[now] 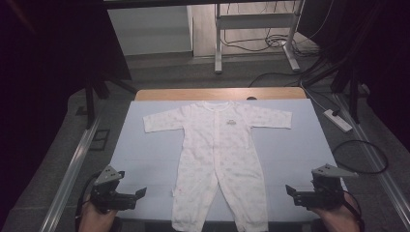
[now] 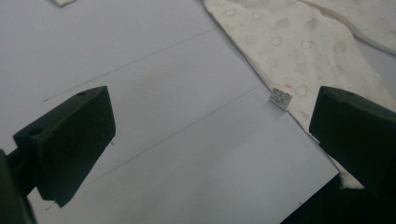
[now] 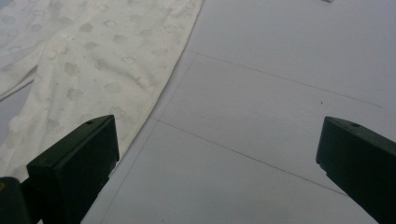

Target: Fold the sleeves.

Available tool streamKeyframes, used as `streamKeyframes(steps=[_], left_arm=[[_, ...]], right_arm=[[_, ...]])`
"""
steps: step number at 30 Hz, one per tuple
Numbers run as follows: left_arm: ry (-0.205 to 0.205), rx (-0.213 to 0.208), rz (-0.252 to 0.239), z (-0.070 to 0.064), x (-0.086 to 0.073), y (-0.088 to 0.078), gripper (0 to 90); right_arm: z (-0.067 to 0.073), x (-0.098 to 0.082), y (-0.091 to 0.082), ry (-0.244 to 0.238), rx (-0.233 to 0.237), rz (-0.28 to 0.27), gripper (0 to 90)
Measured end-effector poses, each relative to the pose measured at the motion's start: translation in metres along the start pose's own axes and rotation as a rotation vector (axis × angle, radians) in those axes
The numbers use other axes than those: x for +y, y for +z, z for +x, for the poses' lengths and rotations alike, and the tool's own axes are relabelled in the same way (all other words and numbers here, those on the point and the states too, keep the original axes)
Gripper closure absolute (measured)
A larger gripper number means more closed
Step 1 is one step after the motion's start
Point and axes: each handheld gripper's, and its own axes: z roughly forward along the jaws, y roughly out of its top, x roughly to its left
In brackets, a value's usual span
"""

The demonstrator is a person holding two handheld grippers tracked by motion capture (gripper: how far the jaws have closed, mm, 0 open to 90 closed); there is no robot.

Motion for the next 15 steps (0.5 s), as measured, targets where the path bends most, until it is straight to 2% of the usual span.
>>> streamKeyframes(steps=[11,15], left_arm=[[0.001,-0.024,-0.001,0.0011,0.0003,0.0005,1.0],[-0.002,-0.034,-0.001,0.0022,0.0004,0.0006,1.0]], right_arm=[[-0.0002,-0.001,-0.0009,0.008,-0.005,0.001,0.0],[0.0012,-0.0015,-0.0013,-0.009,0.002,0.005,0.0]])
